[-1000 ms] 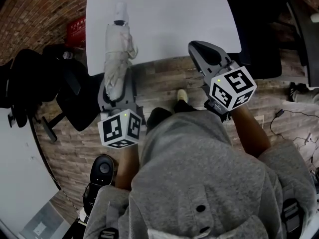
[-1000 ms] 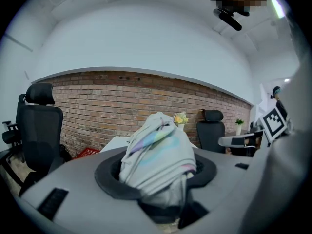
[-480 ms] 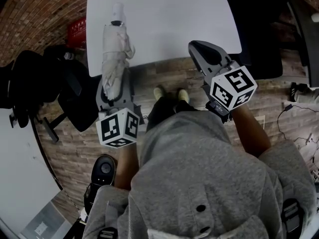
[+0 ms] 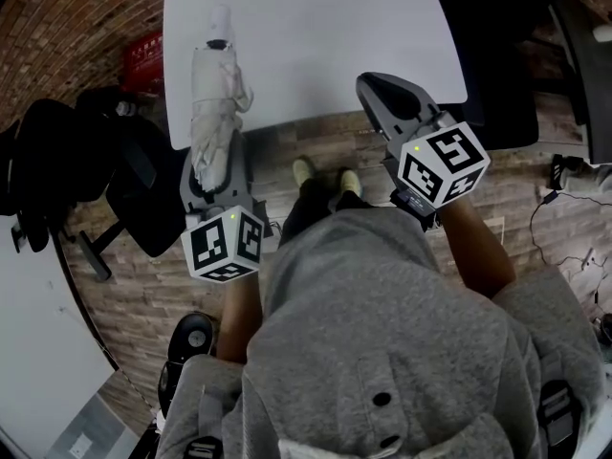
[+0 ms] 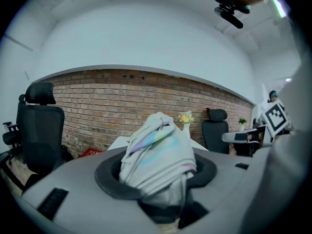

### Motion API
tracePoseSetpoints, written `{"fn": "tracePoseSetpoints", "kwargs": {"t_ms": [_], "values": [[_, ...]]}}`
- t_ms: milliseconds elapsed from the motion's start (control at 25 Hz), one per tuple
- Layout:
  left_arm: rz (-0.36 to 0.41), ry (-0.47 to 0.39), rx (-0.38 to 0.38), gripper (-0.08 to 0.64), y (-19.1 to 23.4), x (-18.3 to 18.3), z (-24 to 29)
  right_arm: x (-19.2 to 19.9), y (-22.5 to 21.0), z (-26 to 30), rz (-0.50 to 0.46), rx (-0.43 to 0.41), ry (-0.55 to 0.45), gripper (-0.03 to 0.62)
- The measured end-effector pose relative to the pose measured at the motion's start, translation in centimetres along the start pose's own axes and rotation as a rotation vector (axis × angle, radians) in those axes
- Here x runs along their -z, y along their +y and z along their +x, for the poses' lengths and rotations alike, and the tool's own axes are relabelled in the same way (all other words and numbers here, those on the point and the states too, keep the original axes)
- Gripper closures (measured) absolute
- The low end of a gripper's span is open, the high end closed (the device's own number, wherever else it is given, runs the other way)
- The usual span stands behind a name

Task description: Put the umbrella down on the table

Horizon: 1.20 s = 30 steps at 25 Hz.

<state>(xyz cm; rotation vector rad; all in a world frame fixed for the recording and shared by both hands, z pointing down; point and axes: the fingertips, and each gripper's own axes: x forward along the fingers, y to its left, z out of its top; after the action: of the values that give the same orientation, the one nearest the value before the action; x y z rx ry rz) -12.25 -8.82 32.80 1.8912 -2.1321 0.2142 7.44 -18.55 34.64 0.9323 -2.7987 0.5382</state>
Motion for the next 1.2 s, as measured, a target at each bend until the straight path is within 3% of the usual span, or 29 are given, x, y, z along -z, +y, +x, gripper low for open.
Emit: {"fn": "tracePoseSetpoints", "kwargs": {"t_ms": [1200], "values": [[-0.043,0.034,0.04,0.322,11.2,0.8,5.3,-1.3,5.0,11.0,-0.052,0.042,0.04,0.552]]}}
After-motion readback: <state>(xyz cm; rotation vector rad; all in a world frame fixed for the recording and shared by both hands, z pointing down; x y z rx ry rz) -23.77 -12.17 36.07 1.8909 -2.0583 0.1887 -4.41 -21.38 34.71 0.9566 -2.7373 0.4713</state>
